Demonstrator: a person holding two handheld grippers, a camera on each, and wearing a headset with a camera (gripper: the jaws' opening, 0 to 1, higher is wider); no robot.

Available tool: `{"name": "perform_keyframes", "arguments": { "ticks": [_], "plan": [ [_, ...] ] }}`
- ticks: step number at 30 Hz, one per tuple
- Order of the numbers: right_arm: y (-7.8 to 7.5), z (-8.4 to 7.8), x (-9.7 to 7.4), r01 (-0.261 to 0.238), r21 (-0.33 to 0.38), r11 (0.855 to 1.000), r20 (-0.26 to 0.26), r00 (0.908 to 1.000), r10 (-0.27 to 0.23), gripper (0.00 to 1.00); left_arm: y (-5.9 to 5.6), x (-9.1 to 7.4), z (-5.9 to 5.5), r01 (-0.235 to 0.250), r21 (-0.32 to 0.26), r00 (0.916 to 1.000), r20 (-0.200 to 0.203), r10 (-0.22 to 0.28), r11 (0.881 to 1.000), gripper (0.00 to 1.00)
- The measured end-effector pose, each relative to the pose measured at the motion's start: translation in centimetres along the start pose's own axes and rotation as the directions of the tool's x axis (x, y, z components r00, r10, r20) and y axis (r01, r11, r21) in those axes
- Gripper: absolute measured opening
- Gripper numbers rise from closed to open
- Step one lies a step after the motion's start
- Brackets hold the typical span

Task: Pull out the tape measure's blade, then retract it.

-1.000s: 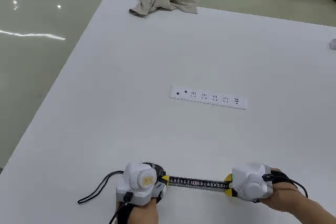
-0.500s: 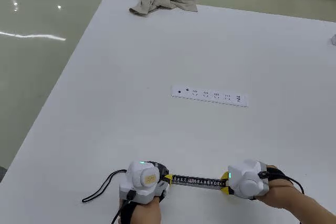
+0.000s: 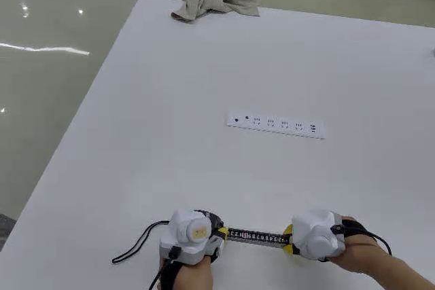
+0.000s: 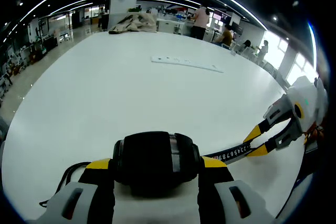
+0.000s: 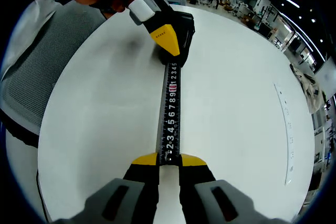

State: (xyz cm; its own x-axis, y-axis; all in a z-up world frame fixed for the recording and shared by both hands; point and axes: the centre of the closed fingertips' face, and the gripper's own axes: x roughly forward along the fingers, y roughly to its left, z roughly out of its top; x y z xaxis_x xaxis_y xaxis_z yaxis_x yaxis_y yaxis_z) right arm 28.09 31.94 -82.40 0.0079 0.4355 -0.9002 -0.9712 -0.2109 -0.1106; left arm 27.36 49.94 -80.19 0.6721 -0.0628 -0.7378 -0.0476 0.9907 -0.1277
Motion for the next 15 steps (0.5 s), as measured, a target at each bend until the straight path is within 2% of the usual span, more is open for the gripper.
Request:
{"name": "perform_keyframes", "arguments": {
  "ticks": [15],
  "plan": [
    [-0.12,1.06,0.61,0.006,-0.002,1.000,0.008,1.0000,-0.006,0.13,0.02,0.10,0.05,0.003,0.003,1.0000,-0.001,-0.003,1.000,0.61]
  ]
}}
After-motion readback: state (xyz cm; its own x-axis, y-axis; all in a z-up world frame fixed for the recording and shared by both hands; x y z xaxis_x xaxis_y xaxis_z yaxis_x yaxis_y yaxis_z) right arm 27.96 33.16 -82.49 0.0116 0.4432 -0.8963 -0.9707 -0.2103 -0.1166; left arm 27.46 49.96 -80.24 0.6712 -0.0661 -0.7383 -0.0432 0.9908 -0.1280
